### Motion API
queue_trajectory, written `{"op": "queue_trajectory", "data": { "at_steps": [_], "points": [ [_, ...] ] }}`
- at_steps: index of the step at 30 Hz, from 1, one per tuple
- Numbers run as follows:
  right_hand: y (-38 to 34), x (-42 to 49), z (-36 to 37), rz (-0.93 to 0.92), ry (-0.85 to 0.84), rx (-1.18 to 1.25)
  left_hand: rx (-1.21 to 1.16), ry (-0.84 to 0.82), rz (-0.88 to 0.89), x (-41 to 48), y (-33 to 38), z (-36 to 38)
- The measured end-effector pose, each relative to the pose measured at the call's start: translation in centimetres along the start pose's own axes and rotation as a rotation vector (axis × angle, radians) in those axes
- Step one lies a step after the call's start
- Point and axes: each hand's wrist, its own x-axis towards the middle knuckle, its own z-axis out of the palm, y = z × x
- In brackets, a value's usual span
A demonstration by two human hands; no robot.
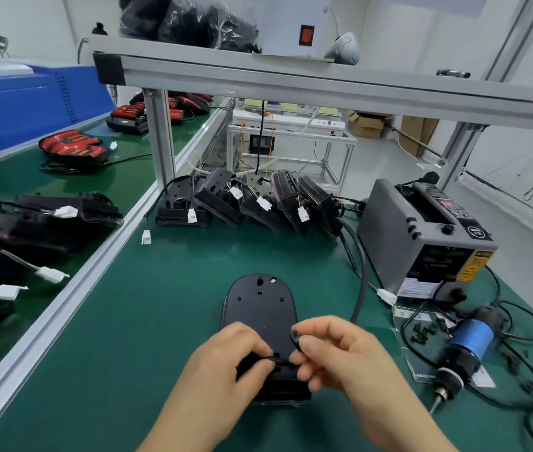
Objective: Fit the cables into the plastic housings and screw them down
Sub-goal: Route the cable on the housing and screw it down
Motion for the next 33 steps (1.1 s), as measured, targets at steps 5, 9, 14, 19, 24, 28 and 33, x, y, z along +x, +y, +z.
{"op": "queue_trajectory", "data": {
  "at_steps": [5, 9, 14, 19, 24, 28, 33],
  "points": [
    [0.6, 0.2, 0.3, 0.054, 0.014, 0.063, -0.16, 0.083, -0.061, 0.6, 1.4, 0.1],
    [0.6, 0.3, 0.6, 0.032, 0.026, 0.056, -0.275, 0.1, -0.12, 1.6, 2.1, 0.5],
    [0.4, 0.4, 1.0, -0.031, 0.067, -0.002, -0.356, 0.148, -0.259, 2.0, 2.5, 0.7],
    [0.9, 0.1, 1.9, -0.069, 0.141, 0.035, -0.132, 0.238, -0.127, 1.3, 1.7, 1.1],
    [1.3, -0.6, 1.9, -0.056, 0.122, 0.065, 0.083, 0.187, 0.265, 0.5, 0.5, 0.8],
    [1.2, -1.2, 1.3, -0.011, 0.061, 0.004, 0.12, 0.131, 0.381, 0.2, -0.3, 0.4],
    [1.0, -1.6, 0.8, 0.015, 0.023, -0.08, 0.139, 0.185, 0.434, -0.3, -0.3, 0.6]
  ]
}}
